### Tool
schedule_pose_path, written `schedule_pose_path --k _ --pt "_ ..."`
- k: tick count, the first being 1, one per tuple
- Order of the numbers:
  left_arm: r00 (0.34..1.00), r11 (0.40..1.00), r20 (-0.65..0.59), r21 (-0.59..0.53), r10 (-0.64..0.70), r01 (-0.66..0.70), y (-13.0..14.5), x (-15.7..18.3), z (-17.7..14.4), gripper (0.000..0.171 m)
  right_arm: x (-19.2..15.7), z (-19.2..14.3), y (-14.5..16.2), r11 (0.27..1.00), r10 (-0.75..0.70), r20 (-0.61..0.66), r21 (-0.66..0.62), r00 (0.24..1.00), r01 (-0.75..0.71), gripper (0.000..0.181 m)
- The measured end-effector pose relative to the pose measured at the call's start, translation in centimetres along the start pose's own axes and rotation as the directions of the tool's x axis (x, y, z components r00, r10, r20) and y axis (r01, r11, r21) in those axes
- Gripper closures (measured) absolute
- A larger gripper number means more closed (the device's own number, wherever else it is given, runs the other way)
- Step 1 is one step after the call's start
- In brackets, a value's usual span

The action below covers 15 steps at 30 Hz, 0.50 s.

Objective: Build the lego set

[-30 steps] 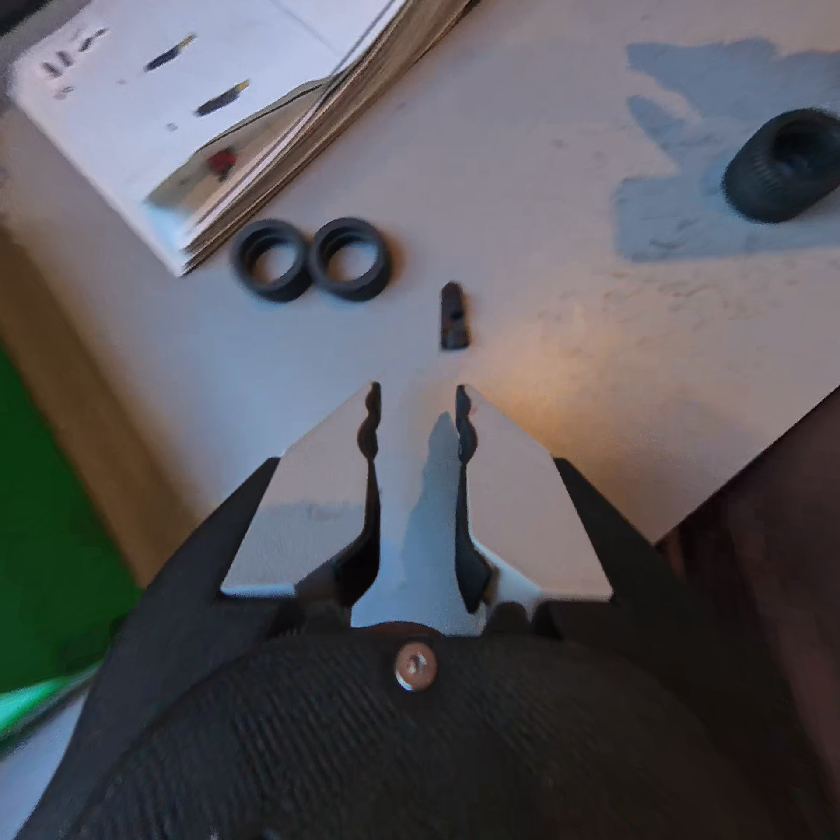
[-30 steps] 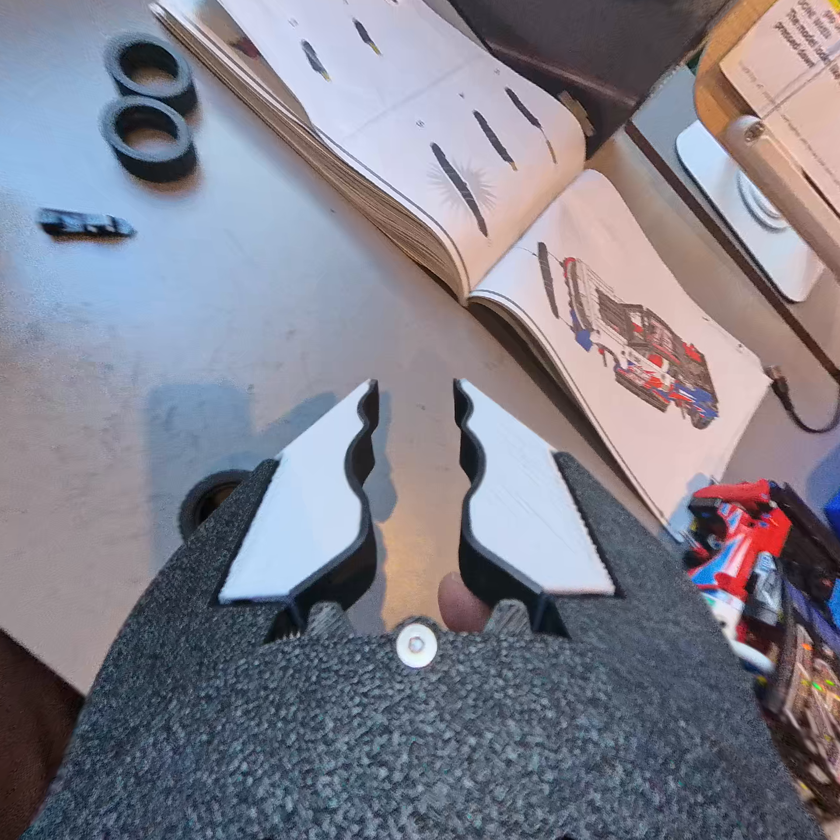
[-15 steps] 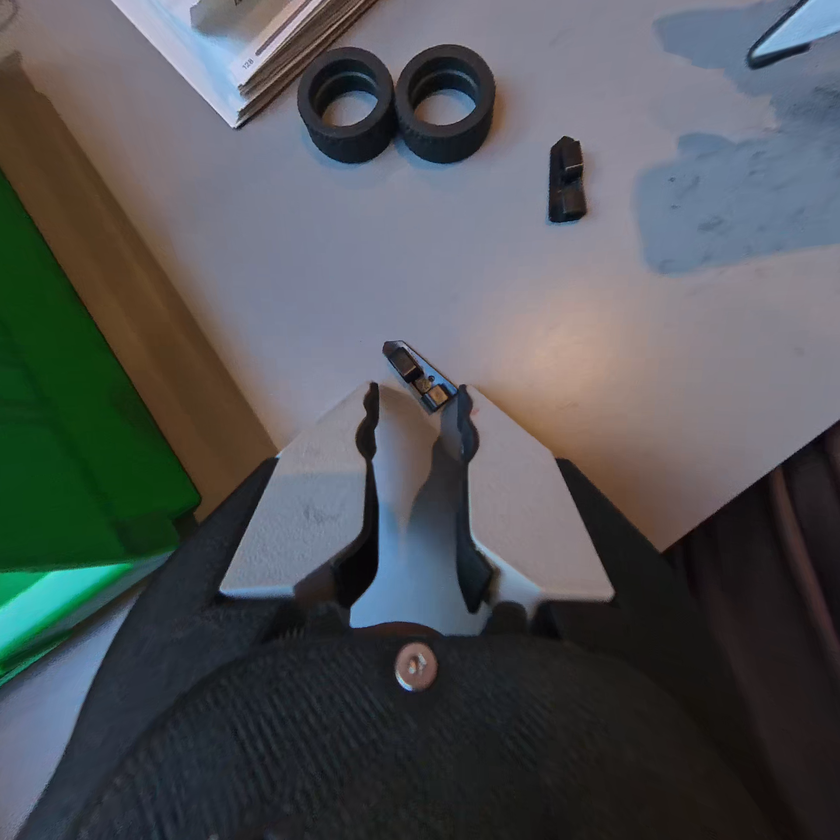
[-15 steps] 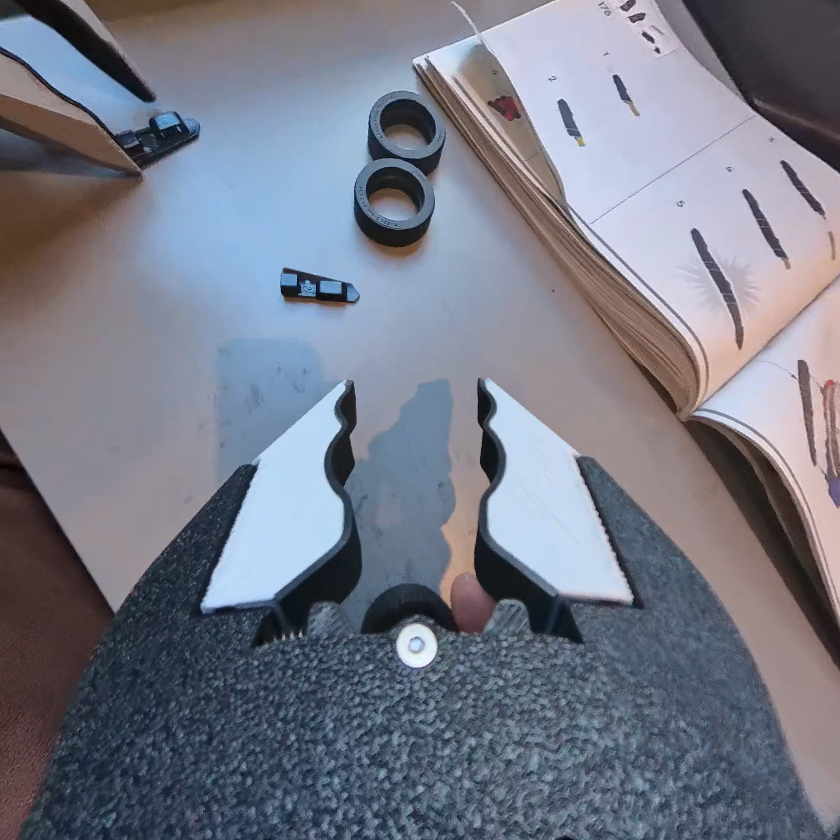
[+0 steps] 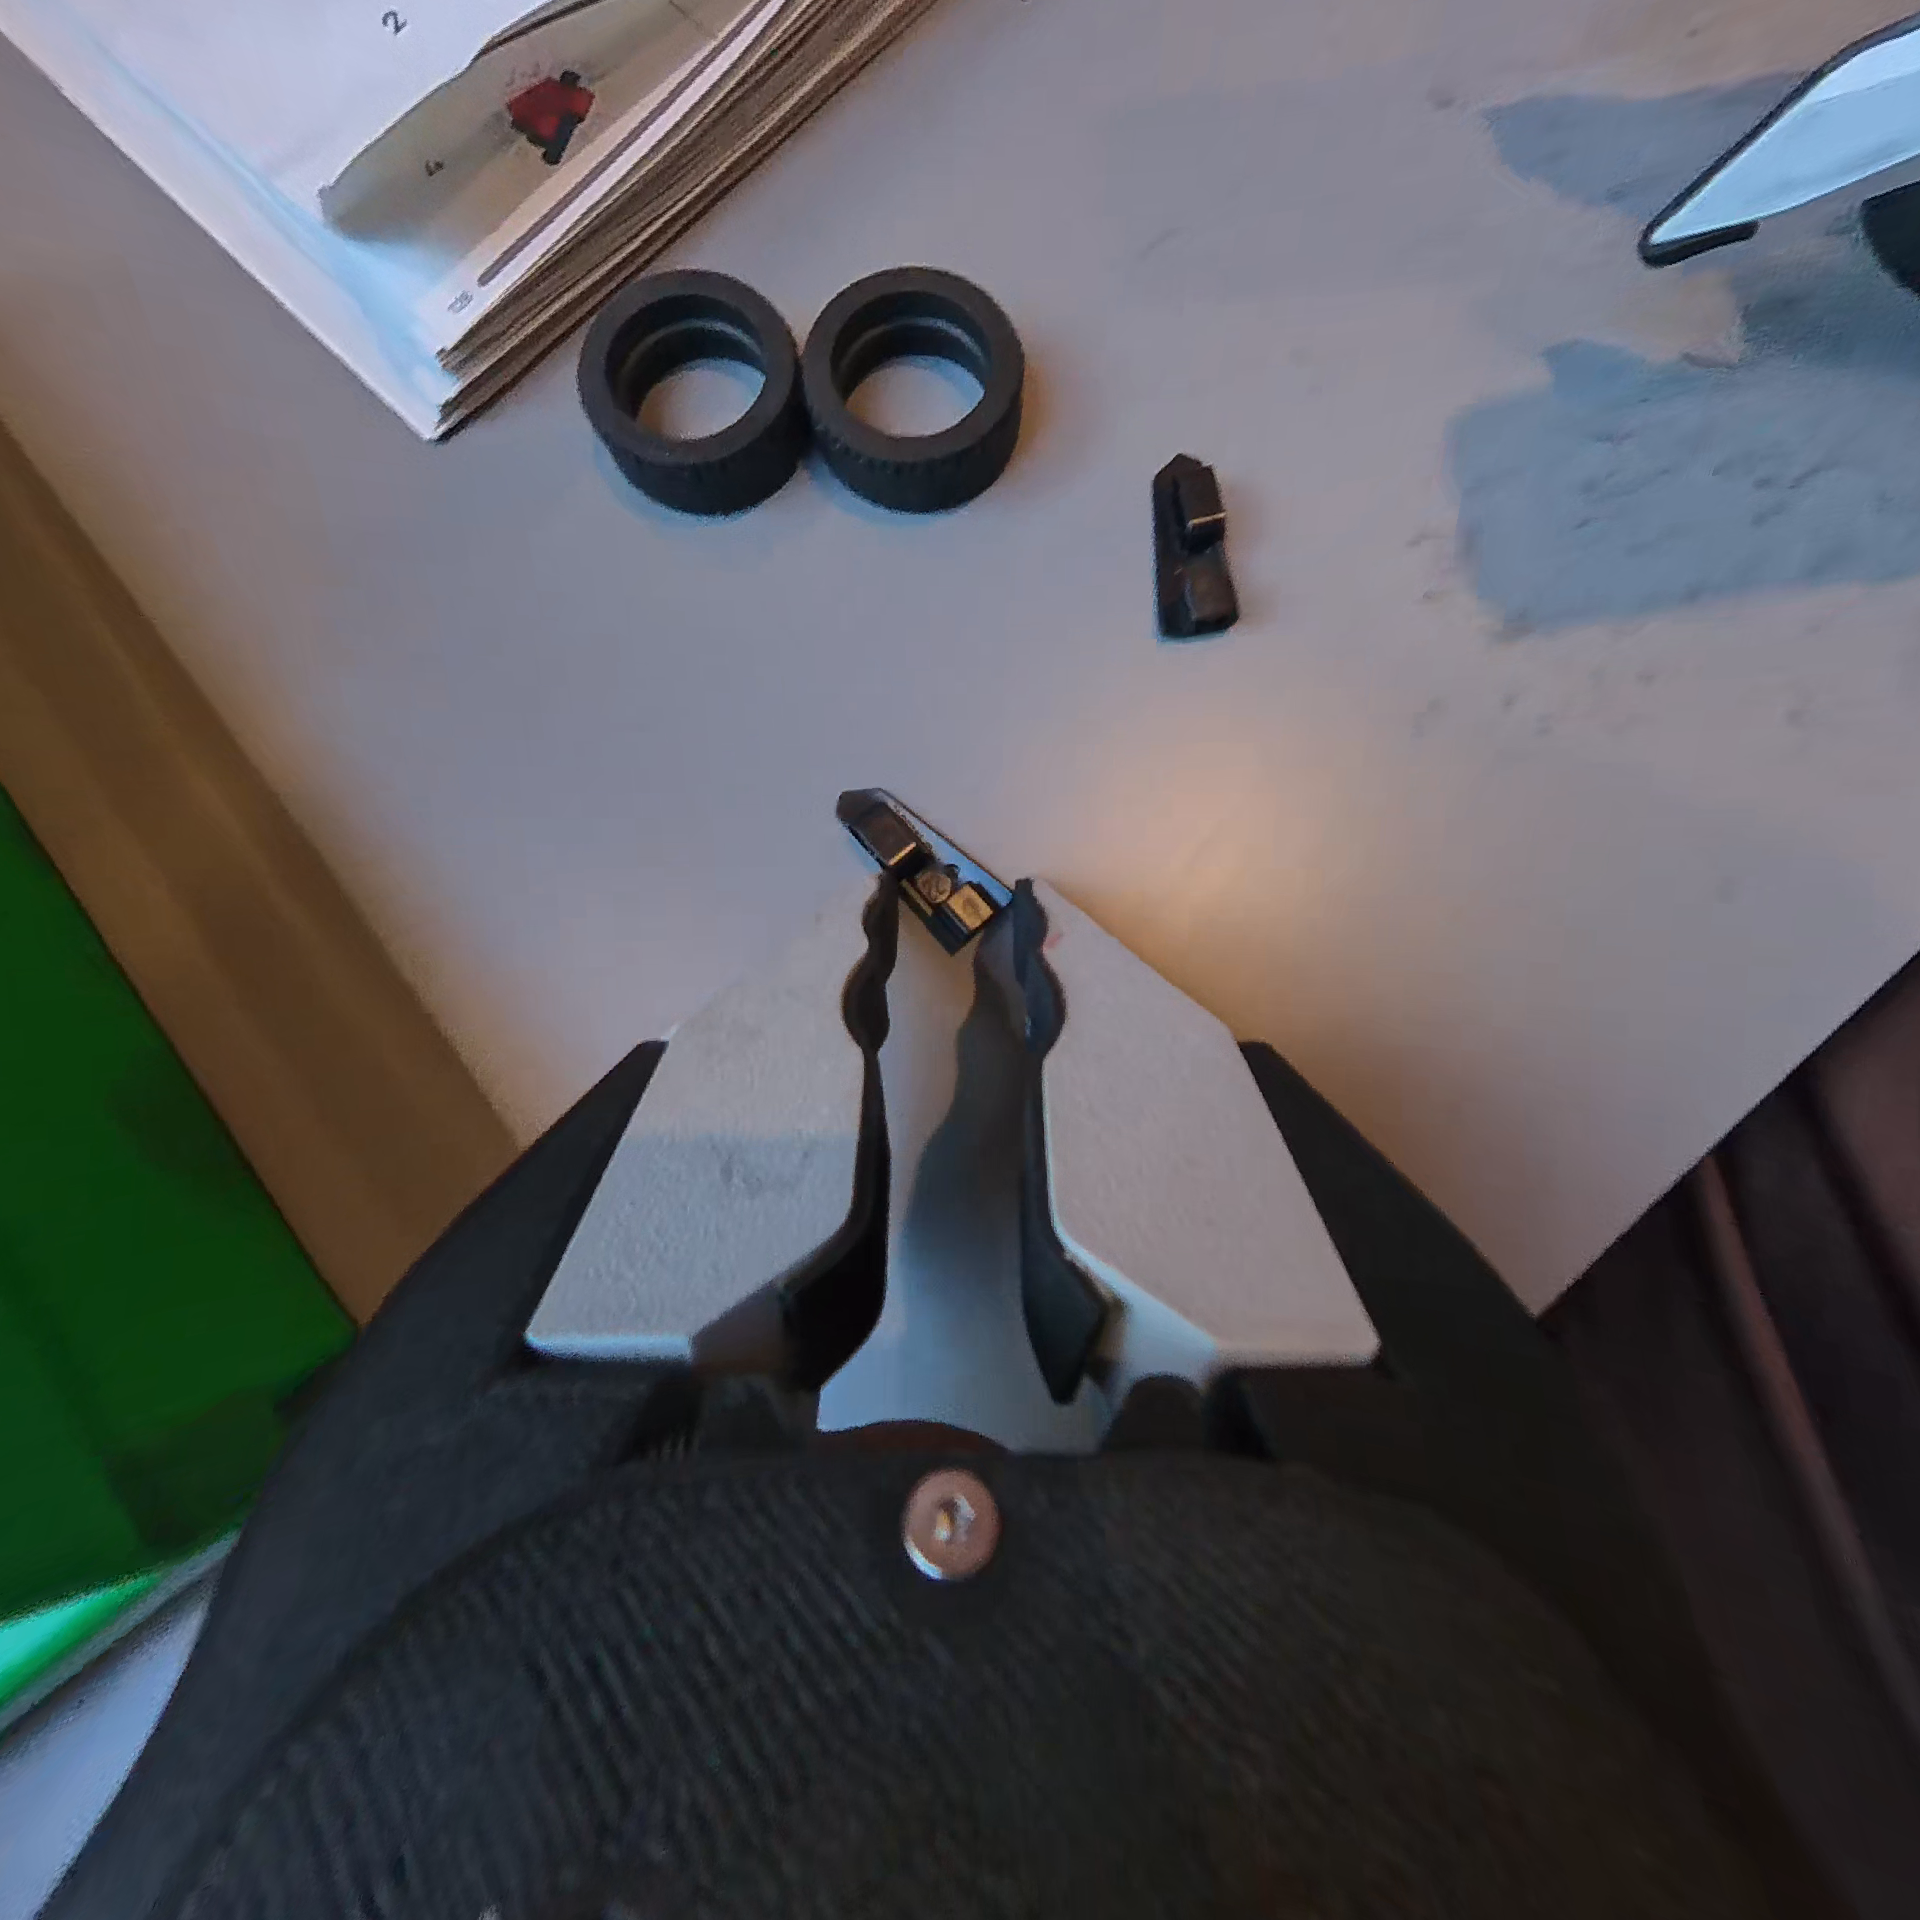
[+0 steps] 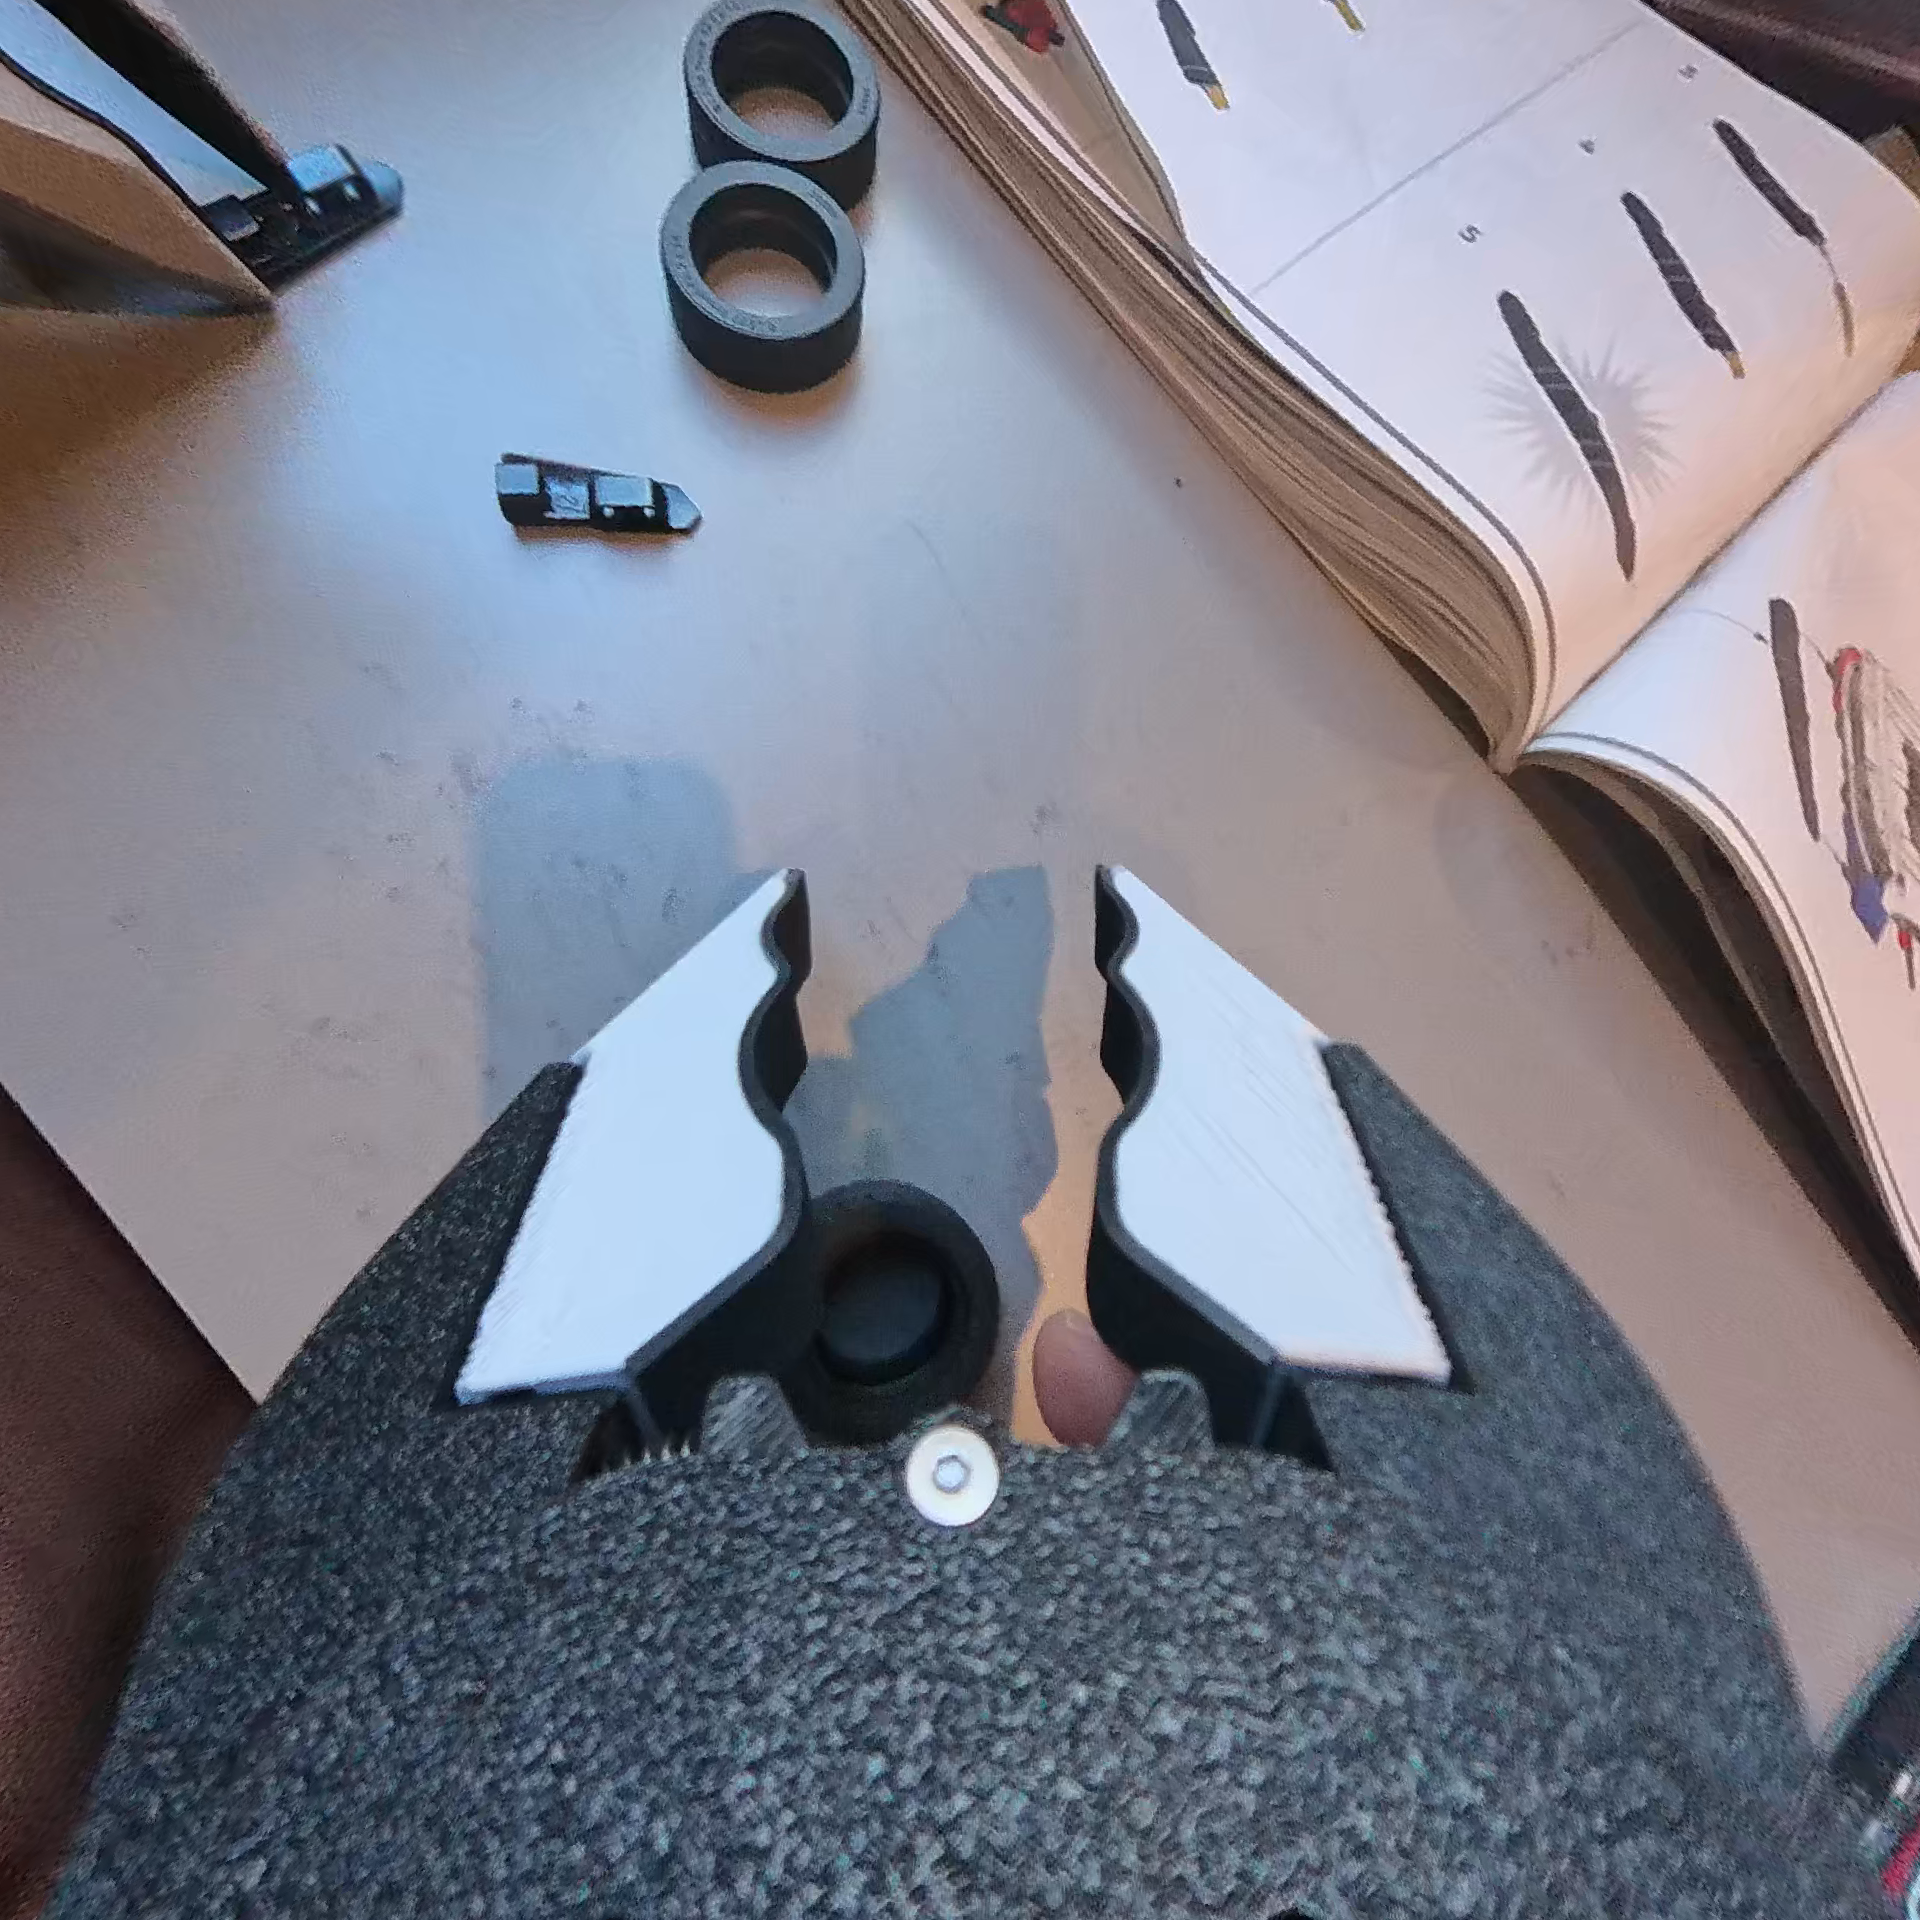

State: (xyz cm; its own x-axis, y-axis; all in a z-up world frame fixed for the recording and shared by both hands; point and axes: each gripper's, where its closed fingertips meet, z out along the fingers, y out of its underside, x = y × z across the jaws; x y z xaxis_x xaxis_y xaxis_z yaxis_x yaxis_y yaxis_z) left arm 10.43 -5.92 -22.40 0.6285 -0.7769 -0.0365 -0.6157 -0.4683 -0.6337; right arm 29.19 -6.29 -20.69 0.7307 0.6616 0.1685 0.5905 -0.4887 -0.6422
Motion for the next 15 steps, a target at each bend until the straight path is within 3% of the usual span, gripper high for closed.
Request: schedule_pose_path --k 9,12,15 --pt "0.998 0.999 -0.025 -0.005 0.053 -0.053 -2.0 1.7 1.6 0.148 1.2 -1.4 2.0 0.999 0.03 -0.031 -0.011 0.999 -0.03 0.126" --pt "0.991 0.999 0.132 0.01 0.031 -0.032 -3.4 0.0 1.4 0.124 1.9 -2.8 2.6 0.997 0.074 -0.016 0.016 0.997 -0.074 0.122" --pt "0.98 0.997 0.2 0.078 0.013 -0.03 -5.9 0.0 0.7 0.119 3.4 -5.3 4.1 0.994 0.107 -0.031 0.026 0.994 -0.106 0.116"
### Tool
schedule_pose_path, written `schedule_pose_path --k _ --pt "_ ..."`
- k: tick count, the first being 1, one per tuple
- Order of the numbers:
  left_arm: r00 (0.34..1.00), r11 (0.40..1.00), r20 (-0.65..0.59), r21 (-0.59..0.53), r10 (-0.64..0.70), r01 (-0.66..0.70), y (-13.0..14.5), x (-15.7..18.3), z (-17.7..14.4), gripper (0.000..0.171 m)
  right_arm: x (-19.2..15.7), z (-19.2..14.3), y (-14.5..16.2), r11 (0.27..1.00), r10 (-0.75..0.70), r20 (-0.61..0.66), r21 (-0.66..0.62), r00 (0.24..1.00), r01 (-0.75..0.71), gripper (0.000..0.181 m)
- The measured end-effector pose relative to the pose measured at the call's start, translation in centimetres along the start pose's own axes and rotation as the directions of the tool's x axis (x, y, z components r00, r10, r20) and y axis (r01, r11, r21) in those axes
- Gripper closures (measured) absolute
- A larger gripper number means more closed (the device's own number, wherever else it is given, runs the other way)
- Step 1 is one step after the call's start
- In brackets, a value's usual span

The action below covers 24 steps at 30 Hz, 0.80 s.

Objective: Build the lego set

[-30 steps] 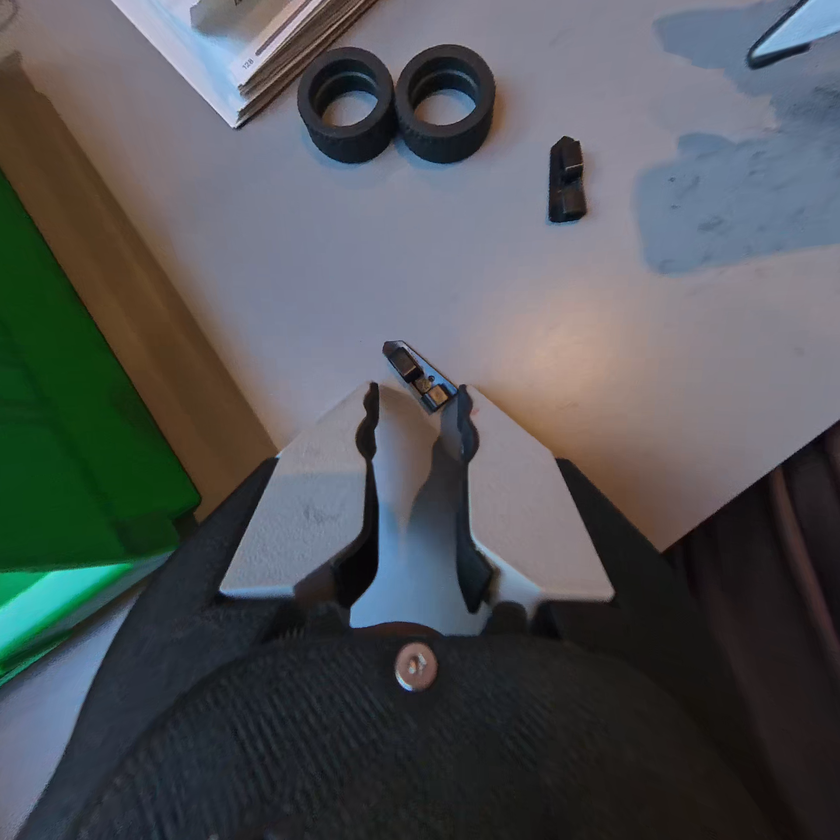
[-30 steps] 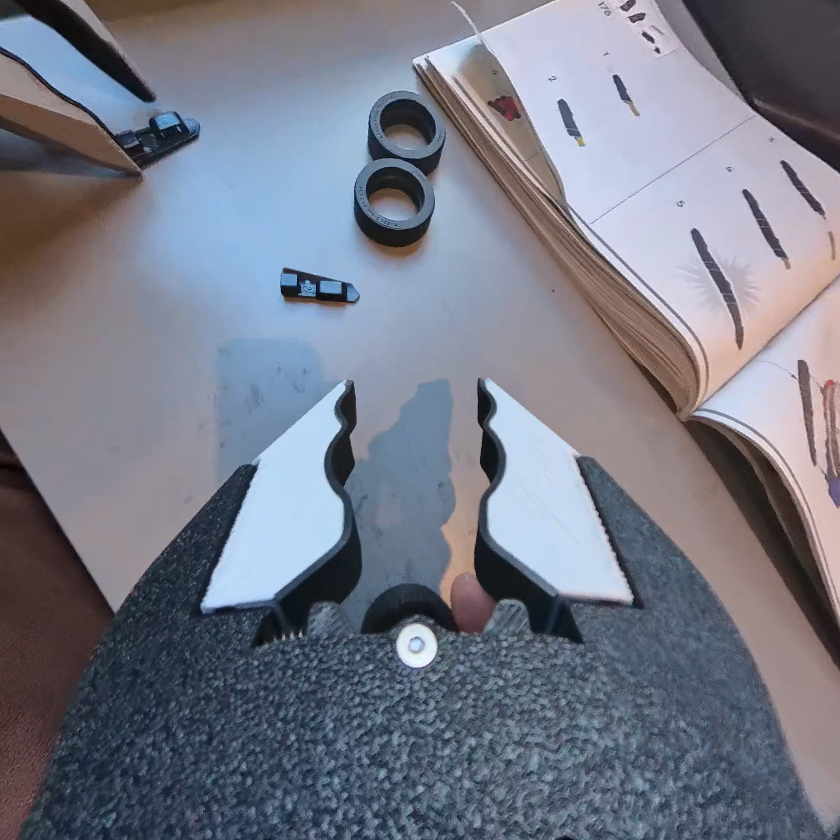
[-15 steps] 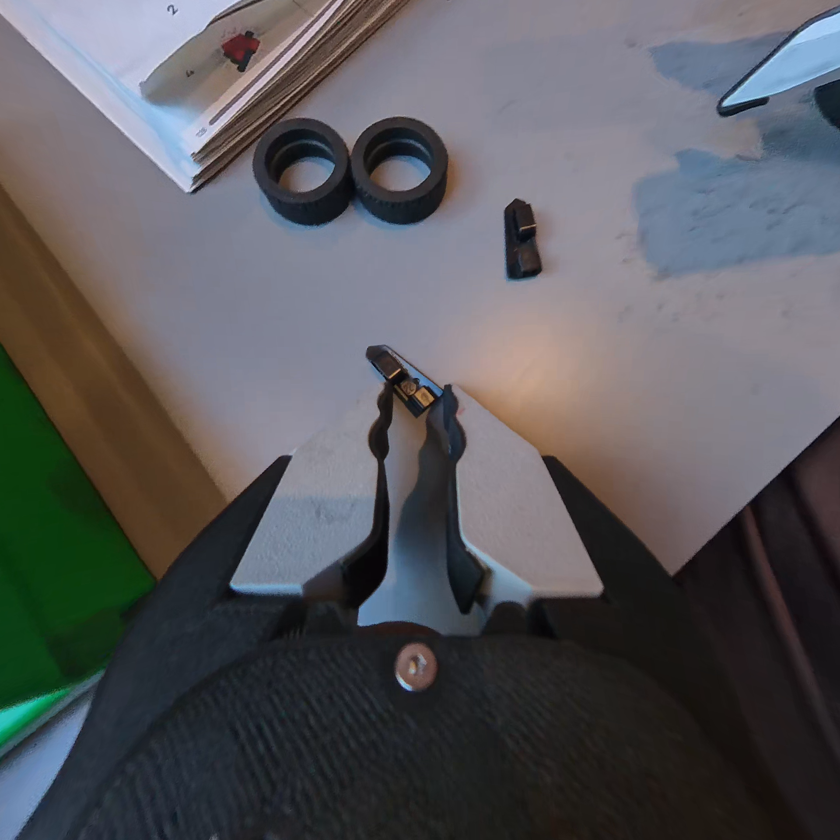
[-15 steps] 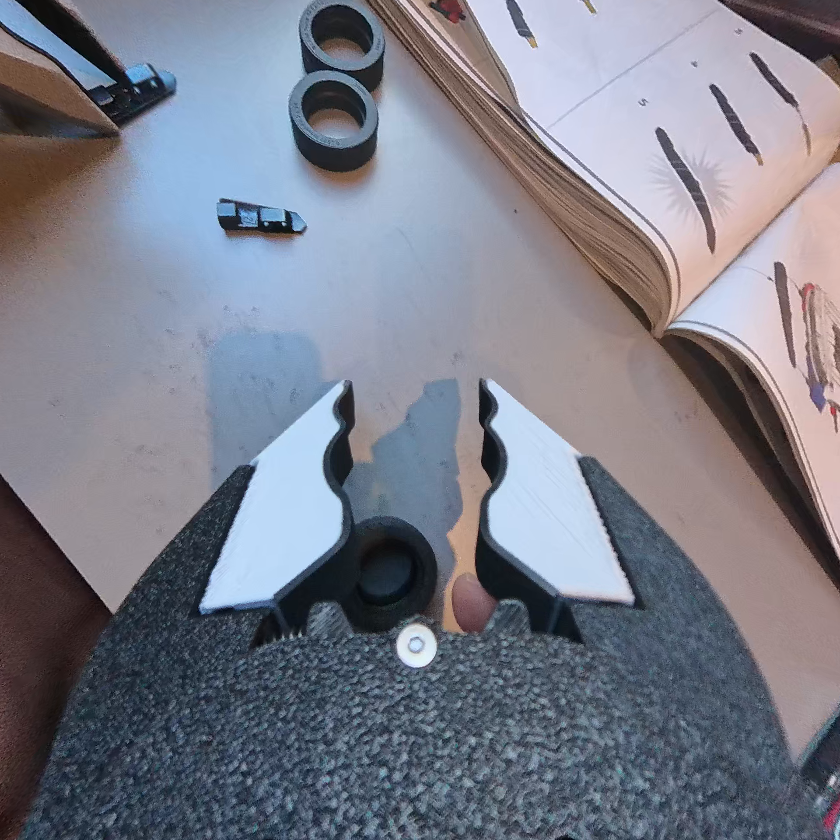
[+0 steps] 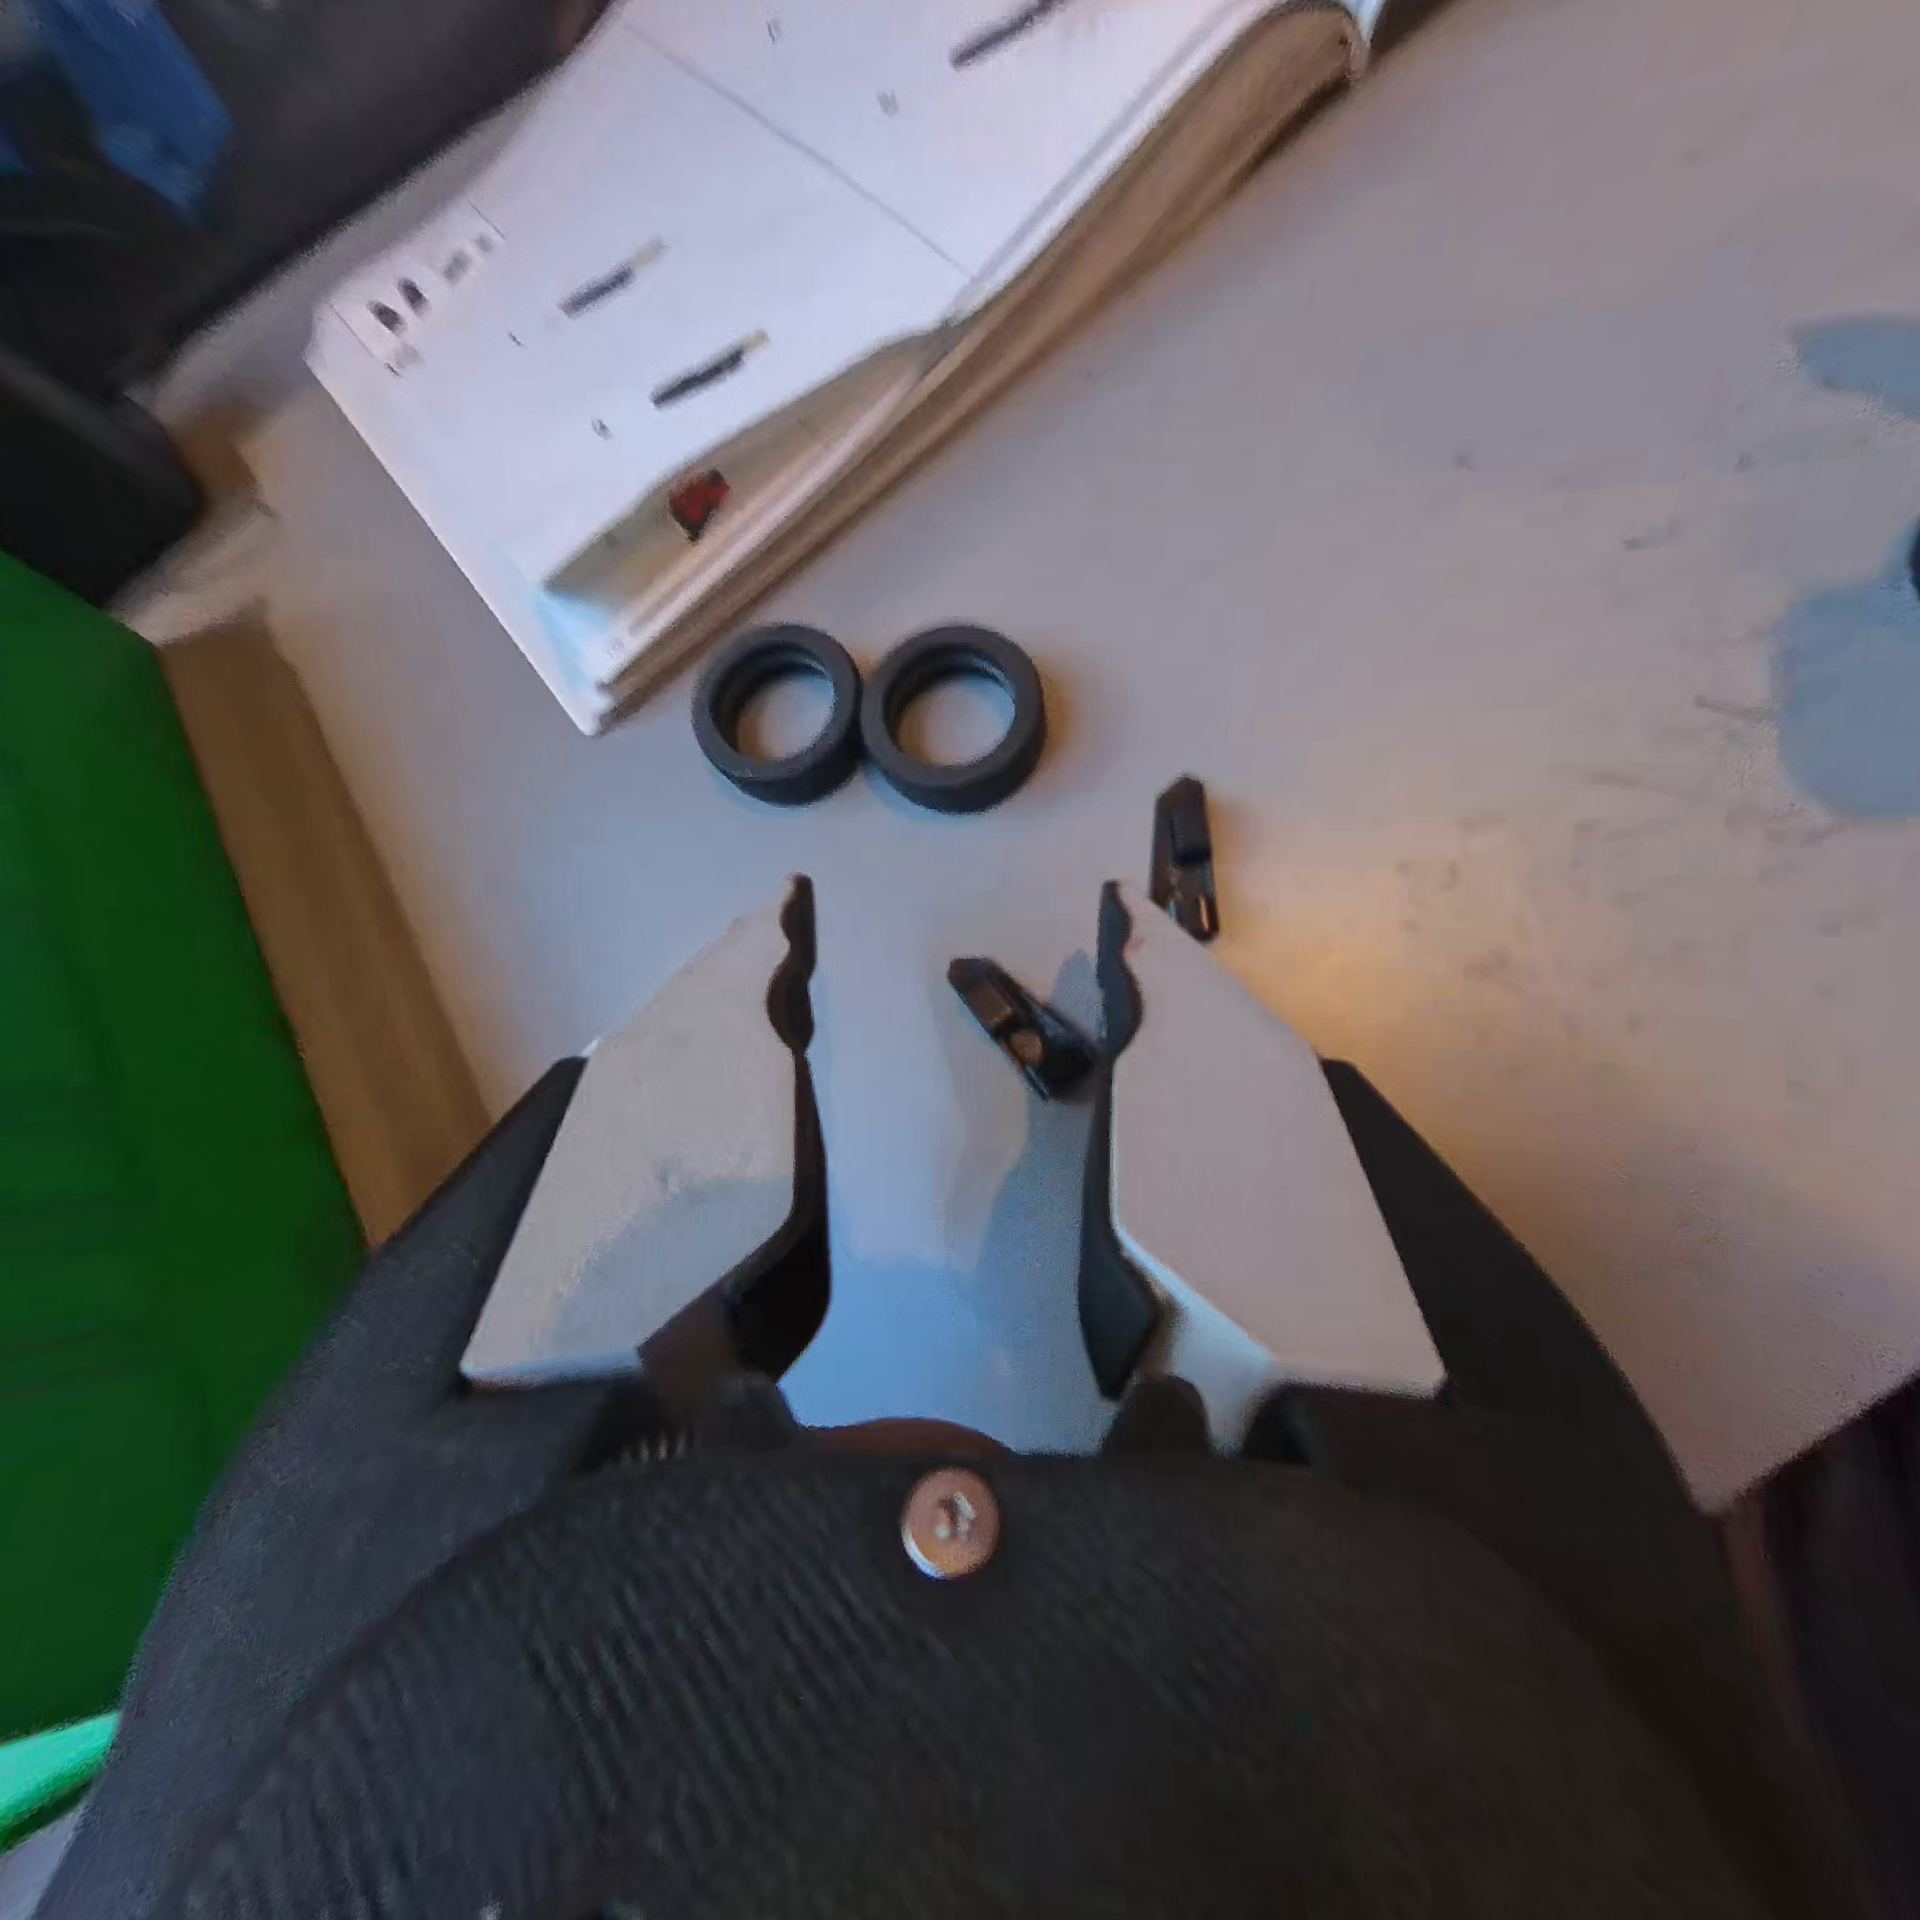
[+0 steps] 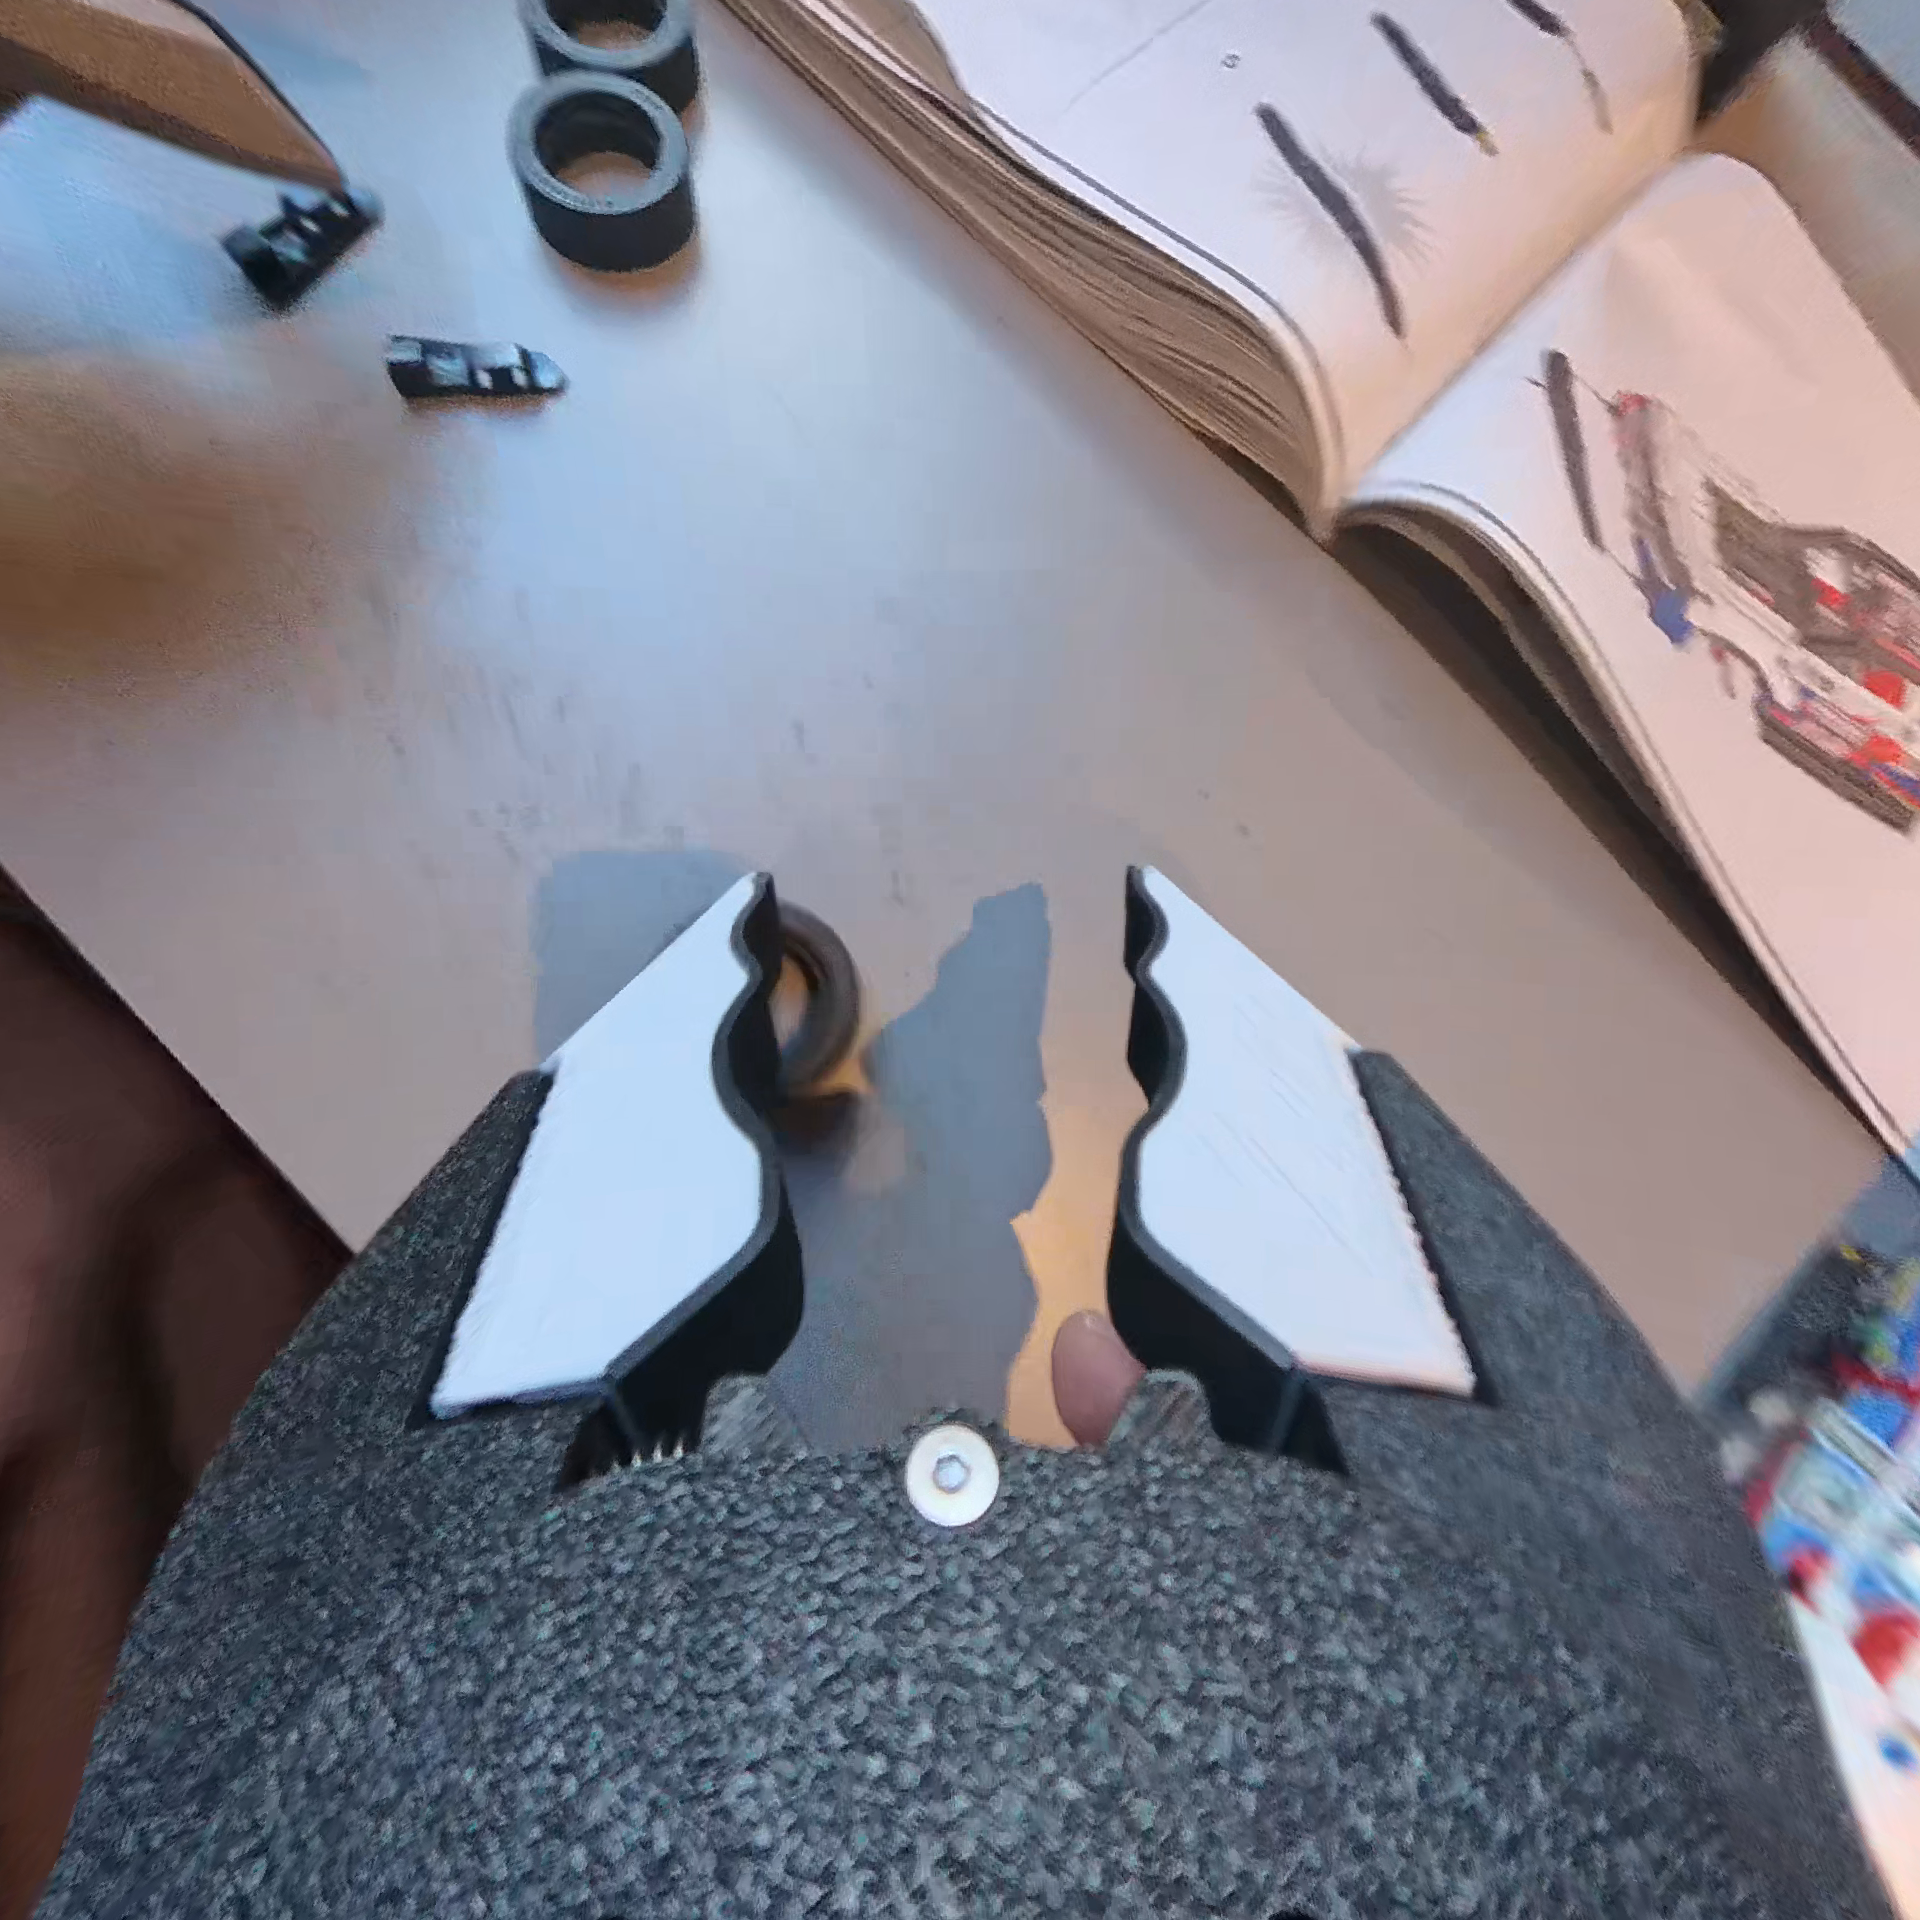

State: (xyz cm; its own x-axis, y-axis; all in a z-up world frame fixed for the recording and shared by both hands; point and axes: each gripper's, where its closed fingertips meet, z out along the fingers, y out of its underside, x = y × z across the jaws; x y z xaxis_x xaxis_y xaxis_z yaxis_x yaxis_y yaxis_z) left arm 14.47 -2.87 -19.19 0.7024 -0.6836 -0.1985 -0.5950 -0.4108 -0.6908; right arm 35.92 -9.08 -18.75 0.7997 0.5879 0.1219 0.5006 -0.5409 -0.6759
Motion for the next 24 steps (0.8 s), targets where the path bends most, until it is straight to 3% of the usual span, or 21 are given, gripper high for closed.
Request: schedule_pose_path --k 4,8,18,21,22,24 --pt "0.991 1.0 0.131 0.001 0.021 -0.021 -0.7 -1.6 0.2 0.109 4.0 -3.5 3.8 0.991 0.113 -0.065 -0.065 0.991 -0.117 0.111" --pt "0.992 1.0 0.129 0.002 0.018 -0.019 -0.6 -1.2 0.7 0.11 7.7 -5.8 6.6 0.976 0.177 -0.151 -0.098 0.973 -0.193 0.11" --pt "0.991 1.0 0.13 0.007 0.028 -0.029 -0.7 -1.2 0.5 0.11 8.8 -4.4 10.2 0.953 0.17 -0.17 -0.22 0.971 -0.206 0.108" --pt "0.998 0.995 0.047 0.087 0.049 -0.053 -2.3 0.8 0.0 0.111 7.5 -3.7 10.3 0.945 0.222 -0.073 -0.229 0.972 -0.233 0.126" --pt "0.997 0.99 -0.025 0.122 0.077 -0.074 -3.1 2.6 -0.3 0.112 7.1 -3.6 10.2 0.948 0.223 -0.046 -0.222 0.974 -0.228 0.14" --pt "0.959 0.976 -0.236 0.186 0.156 -0.113 -4.5 7.8 -0.9 0.12 6.9 -3.6 10.0 0.957 0.195 -0.039 -0.213 0.98 -0.199 0.145"
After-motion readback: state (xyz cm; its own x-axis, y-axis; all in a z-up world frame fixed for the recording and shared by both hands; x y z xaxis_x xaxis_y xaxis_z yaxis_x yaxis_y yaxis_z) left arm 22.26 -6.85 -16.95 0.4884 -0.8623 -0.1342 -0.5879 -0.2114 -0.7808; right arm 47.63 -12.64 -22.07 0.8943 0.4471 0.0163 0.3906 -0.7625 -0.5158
